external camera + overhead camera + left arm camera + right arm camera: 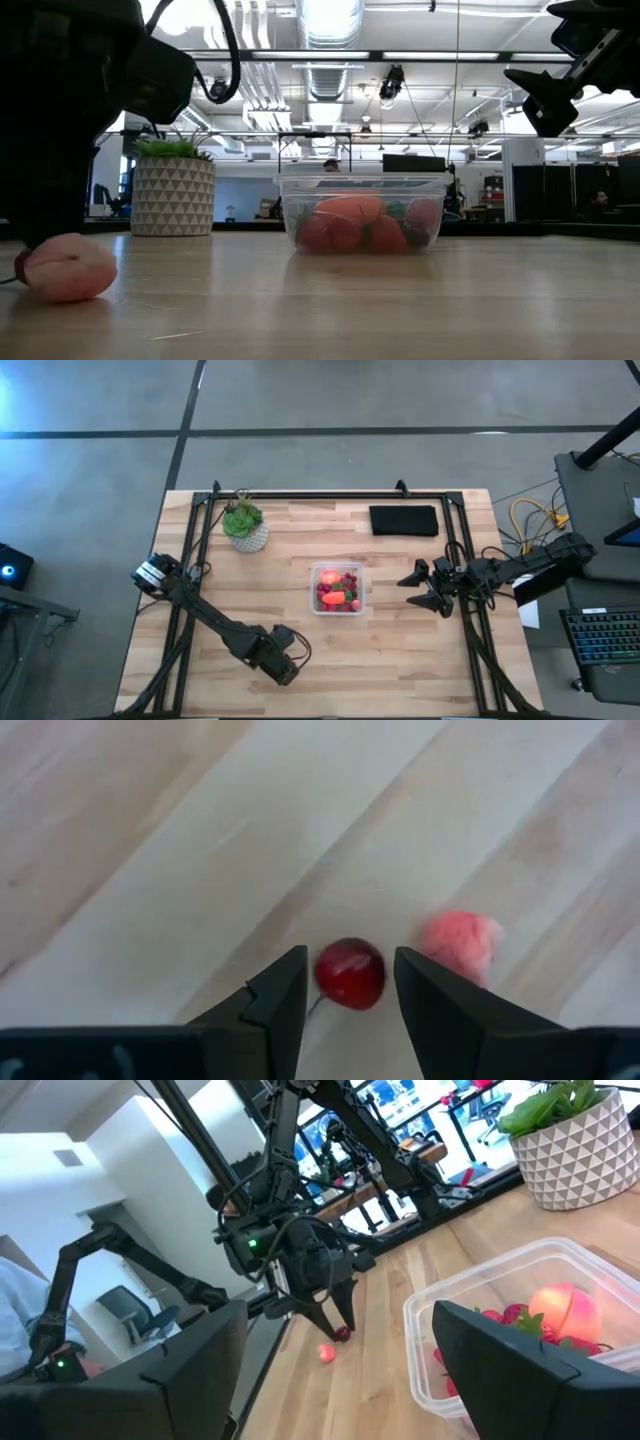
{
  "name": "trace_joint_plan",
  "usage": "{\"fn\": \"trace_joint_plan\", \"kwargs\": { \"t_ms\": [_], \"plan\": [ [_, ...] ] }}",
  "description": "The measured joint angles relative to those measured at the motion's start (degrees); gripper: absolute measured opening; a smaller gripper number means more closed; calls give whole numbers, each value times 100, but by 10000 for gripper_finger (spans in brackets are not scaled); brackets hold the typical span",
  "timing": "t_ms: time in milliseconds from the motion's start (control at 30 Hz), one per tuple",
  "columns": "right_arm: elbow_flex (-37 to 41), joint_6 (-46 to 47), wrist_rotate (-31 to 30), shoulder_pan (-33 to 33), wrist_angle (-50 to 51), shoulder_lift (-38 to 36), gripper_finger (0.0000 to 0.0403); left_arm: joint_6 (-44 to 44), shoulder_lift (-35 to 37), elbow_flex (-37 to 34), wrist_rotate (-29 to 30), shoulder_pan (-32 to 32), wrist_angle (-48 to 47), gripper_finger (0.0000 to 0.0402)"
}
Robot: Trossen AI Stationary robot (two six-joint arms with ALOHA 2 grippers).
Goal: Pick and placing Produce into tupperware
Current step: Put the red cherry into the transparent container, then put the small peach into the transparent container
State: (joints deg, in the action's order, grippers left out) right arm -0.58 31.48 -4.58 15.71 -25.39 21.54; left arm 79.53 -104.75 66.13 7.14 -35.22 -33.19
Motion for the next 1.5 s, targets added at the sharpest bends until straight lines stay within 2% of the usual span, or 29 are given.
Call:
{"fn": "trace_joint_plan", "kwargs": {
  "t_ms": [200,467,600,833,1000,1100,1200,1333,1500],
  "plan": [
    [2,-2,0,0,-4,0,307,-54,-80,2,-38,-6,-23,130],
    [2,-1,1,0,-6,0,313,-246,-78,25,-72,-11,-26,79],
    [1,-1,0,0,-7,0,310,-551,-25,111,-57,55,-36,69],
    [2,-1,0,2,-7,0,311,-1764,273,456,295,560,-87,67],
    [1,-1,0,2,-5,0,313,-3638,452,971,540,1285,-36,67],
    [2,0,1,2,-7,0,310,-4828,452,1226,540,1816,73,78],
    [2,-1,0,2,-8,0,306,-5455,385,1389,478,2357,217,99],
    [1,-1,1,1,-8,0,308,-5775,286,1470,449,2868,361,138],
    [0,0,0,2,-9,-4,313,-5745,282,1424,338,3048,369,196]
  ]
}}
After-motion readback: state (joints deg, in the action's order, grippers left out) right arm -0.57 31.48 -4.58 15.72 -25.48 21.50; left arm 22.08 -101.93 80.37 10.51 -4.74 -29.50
